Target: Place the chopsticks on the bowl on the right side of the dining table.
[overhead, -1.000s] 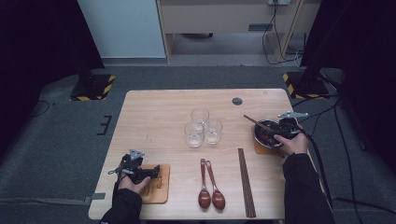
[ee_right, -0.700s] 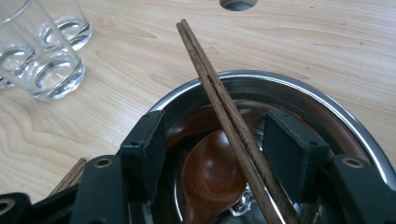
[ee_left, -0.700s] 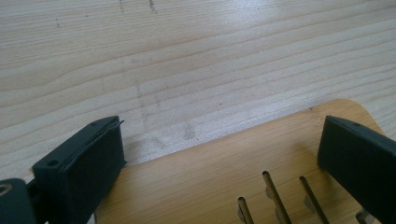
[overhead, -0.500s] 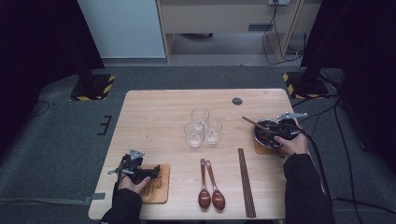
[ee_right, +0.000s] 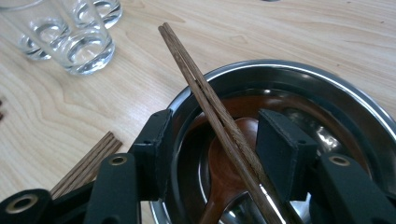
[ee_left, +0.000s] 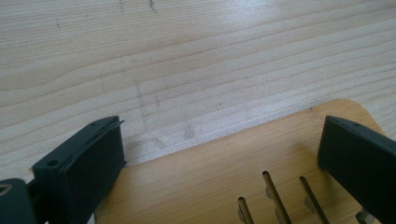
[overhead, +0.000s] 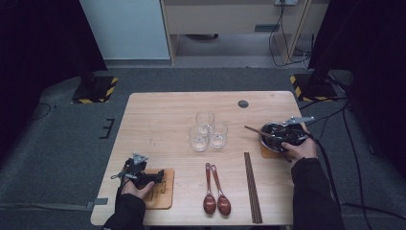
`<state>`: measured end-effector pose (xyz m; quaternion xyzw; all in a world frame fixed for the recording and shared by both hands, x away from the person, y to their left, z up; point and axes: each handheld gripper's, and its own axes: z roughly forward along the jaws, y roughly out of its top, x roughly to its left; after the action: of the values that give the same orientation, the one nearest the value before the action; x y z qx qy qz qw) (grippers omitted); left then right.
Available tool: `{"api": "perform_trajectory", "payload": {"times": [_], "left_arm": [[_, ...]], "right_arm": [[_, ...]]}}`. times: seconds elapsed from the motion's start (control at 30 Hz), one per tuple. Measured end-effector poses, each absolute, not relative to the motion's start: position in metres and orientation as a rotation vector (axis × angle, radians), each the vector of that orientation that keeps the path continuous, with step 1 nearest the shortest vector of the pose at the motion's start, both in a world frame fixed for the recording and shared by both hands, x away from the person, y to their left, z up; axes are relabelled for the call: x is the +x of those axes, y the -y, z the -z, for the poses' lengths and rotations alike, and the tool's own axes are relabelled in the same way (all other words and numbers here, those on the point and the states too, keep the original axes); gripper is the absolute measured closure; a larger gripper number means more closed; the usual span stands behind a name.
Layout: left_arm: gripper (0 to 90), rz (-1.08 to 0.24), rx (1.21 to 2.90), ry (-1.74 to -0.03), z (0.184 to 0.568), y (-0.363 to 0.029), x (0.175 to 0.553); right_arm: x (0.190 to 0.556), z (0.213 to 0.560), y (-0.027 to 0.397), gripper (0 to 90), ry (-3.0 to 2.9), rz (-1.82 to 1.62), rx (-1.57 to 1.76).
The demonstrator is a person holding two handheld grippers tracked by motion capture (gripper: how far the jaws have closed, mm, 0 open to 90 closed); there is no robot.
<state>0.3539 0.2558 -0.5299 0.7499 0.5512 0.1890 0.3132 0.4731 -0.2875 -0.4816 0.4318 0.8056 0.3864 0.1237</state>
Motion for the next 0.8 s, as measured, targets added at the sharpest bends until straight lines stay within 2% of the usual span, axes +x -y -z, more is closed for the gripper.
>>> {"api": "perform_trajectory", "payload": {"times": [0.5,0.8], "left_arm": [[0.0,-0.497,1.977,-1.455,0.530,-0.256,0.354],[0.0,-0.497,1.976,-1.455,0.530,-0.256,0.354]], "right_arm": [[0.461,0.467,0.292,42.6,-2.250,-1.181,1.250],[0.440,0.453,0.301,47.9,-2.148,-1.224,1.256]]}}
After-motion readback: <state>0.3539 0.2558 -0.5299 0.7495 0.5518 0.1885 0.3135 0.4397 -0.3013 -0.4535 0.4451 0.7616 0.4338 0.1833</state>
